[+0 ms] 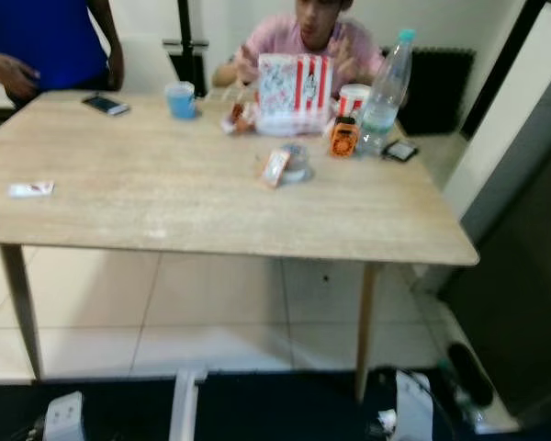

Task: Restocking fridge

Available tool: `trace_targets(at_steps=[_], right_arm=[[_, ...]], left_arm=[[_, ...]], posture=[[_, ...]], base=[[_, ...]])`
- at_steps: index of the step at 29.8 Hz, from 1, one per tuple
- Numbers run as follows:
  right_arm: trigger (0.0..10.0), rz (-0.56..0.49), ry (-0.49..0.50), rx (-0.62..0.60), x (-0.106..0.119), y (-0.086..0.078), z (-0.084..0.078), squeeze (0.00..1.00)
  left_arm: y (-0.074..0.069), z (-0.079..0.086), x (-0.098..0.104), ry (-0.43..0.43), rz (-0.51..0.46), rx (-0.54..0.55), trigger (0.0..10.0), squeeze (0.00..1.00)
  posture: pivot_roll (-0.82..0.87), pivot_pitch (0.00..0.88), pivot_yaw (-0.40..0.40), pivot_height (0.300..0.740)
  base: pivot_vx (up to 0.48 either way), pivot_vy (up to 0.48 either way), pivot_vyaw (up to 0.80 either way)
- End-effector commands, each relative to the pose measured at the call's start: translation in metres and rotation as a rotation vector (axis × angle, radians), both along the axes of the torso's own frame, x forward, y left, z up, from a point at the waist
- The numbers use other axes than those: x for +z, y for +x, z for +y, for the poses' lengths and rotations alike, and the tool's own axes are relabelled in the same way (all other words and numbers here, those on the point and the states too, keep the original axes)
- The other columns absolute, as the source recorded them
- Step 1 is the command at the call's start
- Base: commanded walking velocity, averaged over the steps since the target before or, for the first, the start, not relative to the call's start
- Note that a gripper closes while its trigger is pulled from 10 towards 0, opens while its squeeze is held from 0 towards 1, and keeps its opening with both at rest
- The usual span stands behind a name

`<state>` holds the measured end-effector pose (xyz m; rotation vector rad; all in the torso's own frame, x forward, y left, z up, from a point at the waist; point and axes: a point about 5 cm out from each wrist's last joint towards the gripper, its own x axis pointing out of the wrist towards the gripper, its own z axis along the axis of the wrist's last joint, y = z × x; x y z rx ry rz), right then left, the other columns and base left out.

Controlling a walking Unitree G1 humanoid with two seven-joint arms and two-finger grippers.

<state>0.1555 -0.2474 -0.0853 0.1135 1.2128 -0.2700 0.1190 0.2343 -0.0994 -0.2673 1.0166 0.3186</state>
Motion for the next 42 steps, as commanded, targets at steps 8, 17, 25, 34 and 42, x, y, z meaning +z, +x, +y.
trace_targets(at_steps=[8, 17, 25, 34, 42], right_arm=[[10.0, 0.004, -0.026, -0.040, 0.001, -0.007, -0.014, 0.00], [10.0, -0.008, -0.052, -0.030, 0.004, -0.003, -0.018, 0.00], [10.0, -0.044, -0.041, -0.006, 0.005, 0.008, -0.008, 0.00], [10.0, -0.014, -0.049, 0.014, 0.002, -0.002, -0.009, 0.00], [10.0, 0.005, -0.056, 0.014, 0.000, -0.009, -0.012, 0.00]], left_arm=[[0.011, -0.010, 0.001, -0.037, -0.030, -0.014, 10.0, 0.00], [0.023, -0.005, 0.006, -0.026, -0.048, -0.022, 10.0, 0.00], [0.008, -0.007, 0.001, -0.048, -0.012, -0.017, 10.0, 0.00], [-0.005, -0.012, -0.004, -0.074, 0.013, 0.000, 10.0, 0.00], [0.000, -0.014, -0.003, -0.088, -0.002, 0.000, 10.0, 0.00]], posture=[[0.02, 0.000, 0.006, 0.740], [0.03, 0.000, 0.001, 0.740], [0.02, 0.000, 0.005, 0.740], [0.01, 0.000, 0.002, 0.740], [0.00, 0.000, -0.001, 0.740]], base=[[0.000, 0.000, -0.74], [0.000, 0.000, -0.74], [0.000, 0.000, -0.09], [0.000, 0.000, 0.00], [0.000, -0.164, 0.00]])
